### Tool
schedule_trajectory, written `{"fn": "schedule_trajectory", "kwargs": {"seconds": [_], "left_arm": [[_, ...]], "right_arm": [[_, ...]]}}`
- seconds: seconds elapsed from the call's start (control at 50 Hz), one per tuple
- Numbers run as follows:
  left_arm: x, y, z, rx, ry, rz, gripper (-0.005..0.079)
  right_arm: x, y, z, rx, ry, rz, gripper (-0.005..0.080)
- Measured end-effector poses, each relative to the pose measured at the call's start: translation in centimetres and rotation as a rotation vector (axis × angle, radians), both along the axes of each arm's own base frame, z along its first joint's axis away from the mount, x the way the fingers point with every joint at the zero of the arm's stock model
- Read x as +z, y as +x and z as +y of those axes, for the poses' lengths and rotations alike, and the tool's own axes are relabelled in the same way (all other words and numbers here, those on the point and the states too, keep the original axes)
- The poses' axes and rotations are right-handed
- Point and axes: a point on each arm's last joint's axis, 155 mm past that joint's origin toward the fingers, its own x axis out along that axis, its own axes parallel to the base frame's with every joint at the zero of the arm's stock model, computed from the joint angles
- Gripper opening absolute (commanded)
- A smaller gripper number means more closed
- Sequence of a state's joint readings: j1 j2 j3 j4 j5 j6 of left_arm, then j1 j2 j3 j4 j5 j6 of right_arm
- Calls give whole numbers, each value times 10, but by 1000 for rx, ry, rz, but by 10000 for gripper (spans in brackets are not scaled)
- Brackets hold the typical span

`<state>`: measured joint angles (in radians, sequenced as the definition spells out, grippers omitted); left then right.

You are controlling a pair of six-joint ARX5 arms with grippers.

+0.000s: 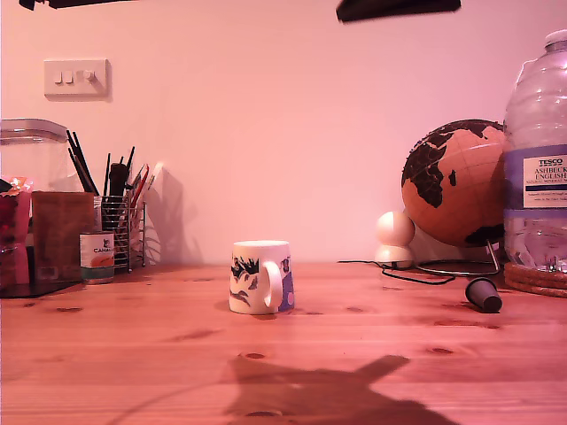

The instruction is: Lift the coffee cup and remove the coffee capsule that is hidden under it

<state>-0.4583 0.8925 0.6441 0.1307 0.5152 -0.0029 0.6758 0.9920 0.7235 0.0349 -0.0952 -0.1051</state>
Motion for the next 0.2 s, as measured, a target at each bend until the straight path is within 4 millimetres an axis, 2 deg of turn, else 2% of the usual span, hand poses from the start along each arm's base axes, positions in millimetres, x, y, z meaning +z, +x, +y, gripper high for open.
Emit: {"fn": "schedule_trajectory", "kwargs": {"seconds": [0.2], "left_arm": [[0,0,0,1,-8,12,-19]], "right_arm": [[-24,-5,-4,0,-62,78,-13]]}}
